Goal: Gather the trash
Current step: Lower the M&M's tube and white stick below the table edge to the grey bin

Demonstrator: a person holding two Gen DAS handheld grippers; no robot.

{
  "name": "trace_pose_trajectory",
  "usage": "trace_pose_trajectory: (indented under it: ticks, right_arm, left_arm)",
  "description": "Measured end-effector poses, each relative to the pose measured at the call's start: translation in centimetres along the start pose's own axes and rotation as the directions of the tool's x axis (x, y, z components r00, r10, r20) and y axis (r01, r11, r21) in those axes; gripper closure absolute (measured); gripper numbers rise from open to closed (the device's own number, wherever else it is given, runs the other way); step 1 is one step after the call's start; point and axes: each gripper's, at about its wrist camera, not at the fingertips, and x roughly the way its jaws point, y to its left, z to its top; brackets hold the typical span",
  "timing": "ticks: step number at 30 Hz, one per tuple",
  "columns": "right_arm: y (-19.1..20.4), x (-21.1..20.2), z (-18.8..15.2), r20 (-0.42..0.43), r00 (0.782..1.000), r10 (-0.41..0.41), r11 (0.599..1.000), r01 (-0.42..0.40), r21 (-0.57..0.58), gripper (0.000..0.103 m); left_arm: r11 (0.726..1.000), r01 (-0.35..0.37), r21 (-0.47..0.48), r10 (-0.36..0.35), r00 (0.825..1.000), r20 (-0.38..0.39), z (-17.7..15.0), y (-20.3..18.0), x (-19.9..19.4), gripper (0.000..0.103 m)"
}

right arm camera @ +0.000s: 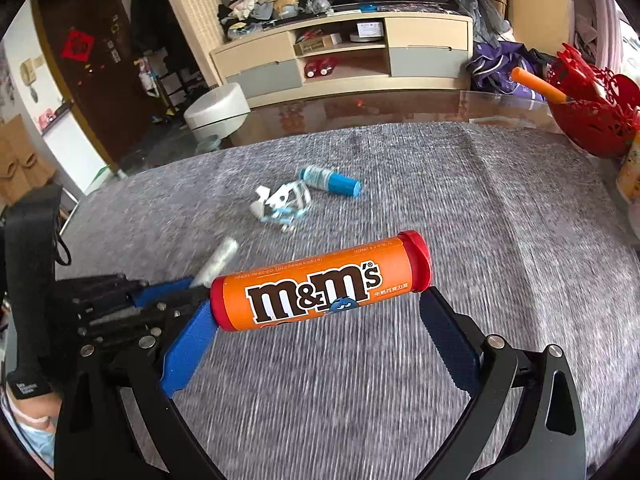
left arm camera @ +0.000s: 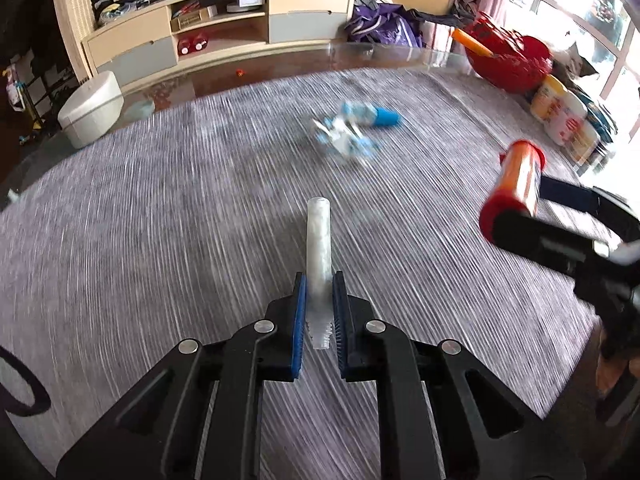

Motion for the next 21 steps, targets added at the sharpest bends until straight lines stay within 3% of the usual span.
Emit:
trace_pose_trajectory:
  ticks: [12, 21]
  right_arm:
    - [1.2, -7.6, -7.2, -0.02, 1.0, 0.013, 0.998, -0.014, -0.058, 0.005]
    - [2.4, -10.4, -13.4, -0.068, 0.997, 0.035, 0.994, -0.042, -0.103, 0.005]
  left_arm:
    - [1.0, -0.002, -0.015, 0.002, 0.998, 0.058, -9.1, -4.7, -10.8, 0.091]
    - [1.0, 0.015, -0.014, -0.015, 1.0, 0.025, -16.8, -8.0, -13.8, 0.091]
